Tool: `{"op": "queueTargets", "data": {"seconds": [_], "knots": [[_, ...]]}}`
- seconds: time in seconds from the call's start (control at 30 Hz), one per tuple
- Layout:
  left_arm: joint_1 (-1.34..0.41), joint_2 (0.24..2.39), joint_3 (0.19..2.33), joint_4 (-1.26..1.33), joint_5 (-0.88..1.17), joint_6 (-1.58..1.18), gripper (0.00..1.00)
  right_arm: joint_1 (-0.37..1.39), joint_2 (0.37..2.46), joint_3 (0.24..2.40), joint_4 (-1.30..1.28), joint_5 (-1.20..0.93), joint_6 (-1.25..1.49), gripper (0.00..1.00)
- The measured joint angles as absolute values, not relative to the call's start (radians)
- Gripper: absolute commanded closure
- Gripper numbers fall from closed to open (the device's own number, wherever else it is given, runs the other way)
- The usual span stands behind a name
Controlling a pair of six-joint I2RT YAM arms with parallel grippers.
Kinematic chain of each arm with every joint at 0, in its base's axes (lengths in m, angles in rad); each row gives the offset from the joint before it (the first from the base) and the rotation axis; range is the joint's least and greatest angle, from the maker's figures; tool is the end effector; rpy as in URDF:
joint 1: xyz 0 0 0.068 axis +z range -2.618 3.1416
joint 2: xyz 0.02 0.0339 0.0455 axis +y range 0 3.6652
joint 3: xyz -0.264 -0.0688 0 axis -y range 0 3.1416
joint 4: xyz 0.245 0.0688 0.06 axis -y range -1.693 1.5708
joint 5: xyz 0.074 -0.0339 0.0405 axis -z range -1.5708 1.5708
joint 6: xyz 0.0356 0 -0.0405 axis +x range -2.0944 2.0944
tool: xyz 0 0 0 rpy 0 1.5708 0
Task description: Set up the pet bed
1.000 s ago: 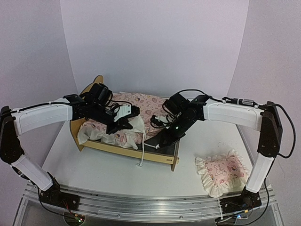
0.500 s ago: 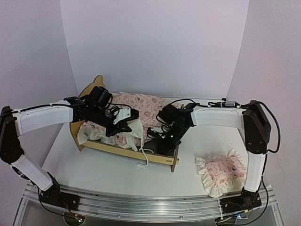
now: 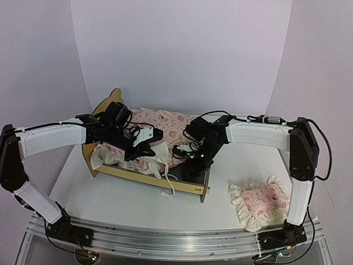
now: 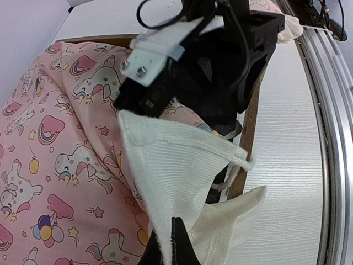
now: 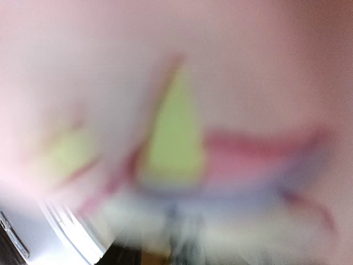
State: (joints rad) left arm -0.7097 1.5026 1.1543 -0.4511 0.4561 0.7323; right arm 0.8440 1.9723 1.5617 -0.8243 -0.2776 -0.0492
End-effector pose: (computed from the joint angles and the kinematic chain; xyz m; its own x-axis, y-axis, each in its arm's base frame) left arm 0.2376 -0.2247 0.2737 0.1424 0.6689 -0.7295 0.9718 0.0453 0.2313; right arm 0.2634 0.3110 0.2115 -0.5883 -0.7328 -0.3419 -0.8086 0.5361 0.2422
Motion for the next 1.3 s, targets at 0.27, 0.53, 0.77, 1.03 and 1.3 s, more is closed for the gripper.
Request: {"op": "queueTargets", "data": {"seconds": [0.27,0.53,0.77,1.03,1.3], "knots": [[-0.71,1.532,1.149,-0.436,0.512,0.718,1.0,0.848,1.776,1.562,-0.884,-0.256,0.003,0.49],[-0.776,1.56,1.154,-0.414,0.573,0.659,1.0,0.847,1.751,1.556,-0.877,-0.23,0.095,0.52],[-0.813,1.583,1.161,-0.4,0.626,0.619,1.0,0.832,1.717,1.449,-0.837,-0.216,0.168,0.52],[-0.793,1.633,1.191,-0.302,0.528,0.549,1.0,0.828,1.657,1.384,-0.797,-0.207,0.2,0.52],[-0.739,1.66,1.191,-0.279,0.447,0.552,1.0,0.922,1.631,1.246,-0.549,-0.191,0.241,0.48]]}}
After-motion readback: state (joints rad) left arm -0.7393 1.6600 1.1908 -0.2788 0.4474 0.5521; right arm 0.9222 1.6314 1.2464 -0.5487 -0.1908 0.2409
